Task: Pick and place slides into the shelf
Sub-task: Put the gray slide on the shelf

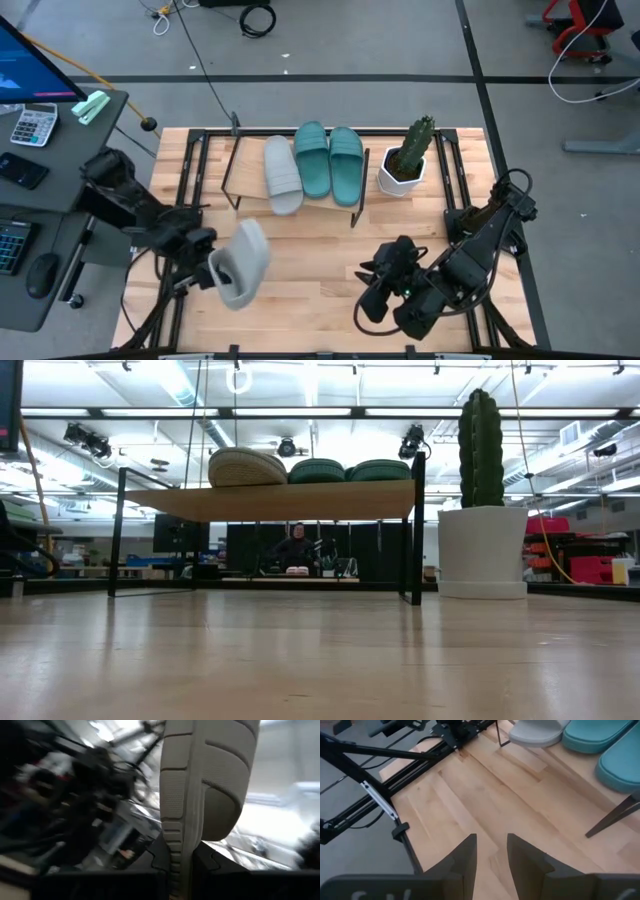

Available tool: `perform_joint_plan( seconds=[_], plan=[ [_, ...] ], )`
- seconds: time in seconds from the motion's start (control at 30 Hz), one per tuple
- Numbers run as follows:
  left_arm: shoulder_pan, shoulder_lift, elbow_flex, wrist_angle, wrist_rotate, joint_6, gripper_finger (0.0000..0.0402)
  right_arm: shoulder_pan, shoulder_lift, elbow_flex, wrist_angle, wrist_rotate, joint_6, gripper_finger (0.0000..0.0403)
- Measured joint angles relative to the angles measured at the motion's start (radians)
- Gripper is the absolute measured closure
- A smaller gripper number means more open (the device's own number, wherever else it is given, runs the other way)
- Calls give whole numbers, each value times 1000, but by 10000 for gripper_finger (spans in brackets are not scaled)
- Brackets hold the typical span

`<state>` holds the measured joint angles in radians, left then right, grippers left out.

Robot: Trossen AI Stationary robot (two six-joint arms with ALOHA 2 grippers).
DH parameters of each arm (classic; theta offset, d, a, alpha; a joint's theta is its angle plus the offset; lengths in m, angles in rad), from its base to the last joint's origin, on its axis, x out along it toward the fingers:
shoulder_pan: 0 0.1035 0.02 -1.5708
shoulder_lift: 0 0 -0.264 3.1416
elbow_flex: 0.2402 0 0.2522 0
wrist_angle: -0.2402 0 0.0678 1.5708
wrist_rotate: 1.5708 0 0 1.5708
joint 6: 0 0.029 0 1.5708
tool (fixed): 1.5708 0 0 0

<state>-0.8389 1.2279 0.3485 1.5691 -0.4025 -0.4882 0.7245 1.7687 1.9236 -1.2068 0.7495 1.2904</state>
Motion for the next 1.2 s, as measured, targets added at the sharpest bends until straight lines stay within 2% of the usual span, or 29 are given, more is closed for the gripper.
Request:
perform_joint_plan(
  seconds=[0.07, 0.33, 0.5, 0.57, 0.73, 1.07, 1.2],
  plan=[
    [-44, -22, -4, 4, -139, 26, 366, -8, 0, 0, 0, 0, -10, 289],
    [-239, -39, -26, 3, -821, 24, 366, -30, 0, 0, 0, 0, -36, 289],
    [-338, -39, -29, 3, -1124, 10, 366, -31, 0, 0, 0, 0, -38, 289],
    [-357, -39, -29, -2, -1165, -32, 366, -31, 0, 0, 0, 0, -38, 289],
    [-310, -38, -24, -10, -1167, -128, 366, -31, 0, 0, 0, 0, -38, 289],
    [-128, -41, -30, -12, -1169, -138, 366, -31, 0, 0, 0, 0, -38, 289],
    [-51, -41, -30, -12, -1169, -42, 366, -31, 0, 0, 0, 0, -37, 289]
  ],
)
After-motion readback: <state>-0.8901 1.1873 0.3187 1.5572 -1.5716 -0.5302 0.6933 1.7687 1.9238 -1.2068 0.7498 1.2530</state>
